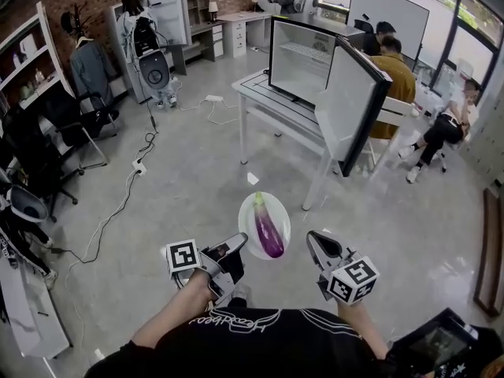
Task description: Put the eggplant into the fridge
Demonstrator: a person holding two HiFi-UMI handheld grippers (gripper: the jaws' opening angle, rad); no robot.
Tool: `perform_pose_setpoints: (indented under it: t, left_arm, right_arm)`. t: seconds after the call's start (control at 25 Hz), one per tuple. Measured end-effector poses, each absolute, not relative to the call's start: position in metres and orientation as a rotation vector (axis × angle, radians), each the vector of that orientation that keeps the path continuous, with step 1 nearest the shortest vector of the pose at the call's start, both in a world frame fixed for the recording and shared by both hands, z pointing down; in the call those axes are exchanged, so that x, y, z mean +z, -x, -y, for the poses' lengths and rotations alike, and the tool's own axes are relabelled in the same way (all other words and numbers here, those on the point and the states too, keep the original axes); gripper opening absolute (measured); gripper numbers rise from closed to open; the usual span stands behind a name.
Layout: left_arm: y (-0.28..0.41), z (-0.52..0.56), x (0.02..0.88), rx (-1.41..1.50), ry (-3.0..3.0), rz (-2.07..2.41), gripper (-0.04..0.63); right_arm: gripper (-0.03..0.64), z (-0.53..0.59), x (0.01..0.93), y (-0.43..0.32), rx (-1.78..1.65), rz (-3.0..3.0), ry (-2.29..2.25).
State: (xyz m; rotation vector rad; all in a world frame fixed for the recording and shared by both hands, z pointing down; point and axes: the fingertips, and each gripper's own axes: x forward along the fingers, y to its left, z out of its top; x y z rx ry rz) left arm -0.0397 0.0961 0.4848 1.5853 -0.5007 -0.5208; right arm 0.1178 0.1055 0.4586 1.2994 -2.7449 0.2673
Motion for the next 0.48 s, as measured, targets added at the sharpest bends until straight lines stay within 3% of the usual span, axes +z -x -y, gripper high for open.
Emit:
perform_pose_setpoints:
  t: [0.48]
  left_arm:
    - [0.13, 0.084, 0.477, -0.519, -1.608, 0.512, 0.021]
  right_arm:
    - [0.006, 0.073, 0.449, -0.027, 0.256, 2.728, -1.277]
